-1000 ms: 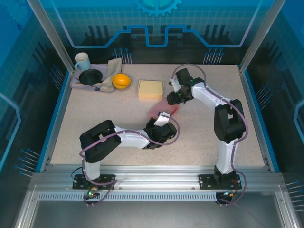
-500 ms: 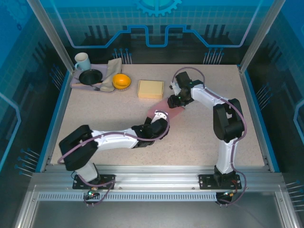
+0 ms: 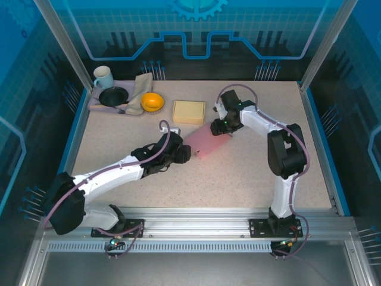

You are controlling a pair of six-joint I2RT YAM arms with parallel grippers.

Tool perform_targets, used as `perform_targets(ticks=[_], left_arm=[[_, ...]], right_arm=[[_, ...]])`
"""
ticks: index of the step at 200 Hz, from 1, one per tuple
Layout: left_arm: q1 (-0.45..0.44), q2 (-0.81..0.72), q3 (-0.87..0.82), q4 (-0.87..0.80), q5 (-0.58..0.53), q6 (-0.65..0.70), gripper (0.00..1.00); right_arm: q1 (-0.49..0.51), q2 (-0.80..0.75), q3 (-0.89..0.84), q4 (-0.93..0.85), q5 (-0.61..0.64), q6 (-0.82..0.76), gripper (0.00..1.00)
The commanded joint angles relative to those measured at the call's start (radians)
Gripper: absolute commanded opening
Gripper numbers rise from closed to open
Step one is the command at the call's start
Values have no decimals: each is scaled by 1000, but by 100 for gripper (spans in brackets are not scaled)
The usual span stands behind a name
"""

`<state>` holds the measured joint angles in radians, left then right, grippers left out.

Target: Fold the paper box

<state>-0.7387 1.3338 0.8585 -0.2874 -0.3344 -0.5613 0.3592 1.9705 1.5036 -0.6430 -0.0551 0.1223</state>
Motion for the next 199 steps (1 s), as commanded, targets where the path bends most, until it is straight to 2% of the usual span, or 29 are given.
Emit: perform_targets(ticks=[1,22,44,60,82,102,116,132,152,174,191,199], left_arm=[[29,-29,55,-113,51,-87,72],[71,-19,80,-152,88,-103,72],[70,-12,93,-149,91,8,70],[69,-20,94,-130,89,93,70],[72,0,151,-145,68,184,71],[82,35,220,-175,48,207,71],[91,44,238,-172,48,205,71],[99,42,231,-156,59,199,71],[103,42,213,-137,68,205,71],[106,36,187,-119,77,221,71],[118,22,171,-104,93,228,71],[127,17,164,-97,112,231,71]], right_arm=[[-8,-120,-34,8,31,-38,53],[-8,-216,-53,-8,59,-100,54],[-7,-320,-118,-11,118,-185,55],[3,-424,-240,81,116,-309,55],[20,-590,-448,307,-17,-622,56],[51,-667,-575,381,-176,-1083,59],[72,-669,-591,385,-198,-1291,62],[95,-630,-556,425,-103,-1333,62],[111,-573,-532,429,-46,-1435,62],[116,-508,-490,405,-9,-1469,60],[118,-473,-458,379,-7,-1479,53],[119,-460,-437,361,-5,-1480,41]])
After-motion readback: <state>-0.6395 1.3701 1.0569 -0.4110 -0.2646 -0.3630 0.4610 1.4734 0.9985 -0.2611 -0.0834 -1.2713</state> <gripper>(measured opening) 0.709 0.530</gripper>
